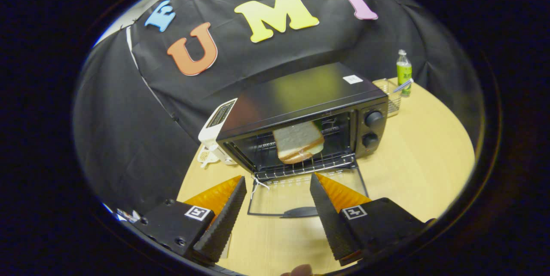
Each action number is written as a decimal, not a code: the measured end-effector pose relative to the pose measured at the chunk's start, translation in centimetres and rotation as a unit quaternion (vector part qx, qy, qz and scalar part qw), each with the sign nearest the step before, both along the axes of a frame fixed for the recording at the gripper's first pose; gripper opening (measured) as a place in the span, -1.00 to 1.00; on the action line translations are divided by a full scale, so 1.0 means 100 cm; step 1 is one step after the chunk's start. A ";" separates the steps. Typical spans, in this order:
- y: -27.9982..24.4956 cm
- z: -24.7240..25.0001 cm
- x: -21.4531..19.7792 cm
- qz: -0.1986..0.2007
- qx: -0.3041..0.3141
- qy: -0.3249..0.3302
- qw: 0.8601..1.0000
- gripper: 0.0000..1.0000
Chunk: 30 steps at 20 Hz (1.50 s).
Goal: Open the toaster oven, put the food inside, and close the toaster oven door.
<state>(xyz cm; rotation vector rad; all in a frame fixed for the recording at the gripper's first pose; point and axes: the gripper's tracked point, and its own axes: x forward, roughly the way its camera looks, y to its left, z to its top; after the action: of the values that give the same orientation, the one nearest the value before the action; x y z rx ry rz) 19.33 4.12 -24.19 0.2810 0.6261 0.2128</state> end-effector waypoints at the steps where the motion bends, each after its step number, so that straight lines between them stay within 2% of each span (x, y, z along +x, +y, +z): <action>1: -0.005 0.000 -0.009 -0.004 -0.018 -0.009 1.000 0.93; 4: -0.008 -0.010 -0.042 -0.002 -0.053 -0.016 0.998 0.99; 8: -0.007 -0.059 -0.066 0.001 -0.082 0.004 0.997 0.99; 18: -0.003 -0.168 -0.044 -0.005 -0.115 0.068 0.991 0.99; 25: -0.005 -0.179 -0.023 -0.024 -0.148 0.075 0.986 1.00; 30: -0.002 -0.171 -0.022 -0.032 -0.138 0.081 0.987 1.00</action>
<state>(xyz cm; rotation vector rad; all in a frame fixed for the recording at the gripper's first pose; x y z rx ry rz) 17.09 3.91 -41.27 0.0497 0.7966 0.0398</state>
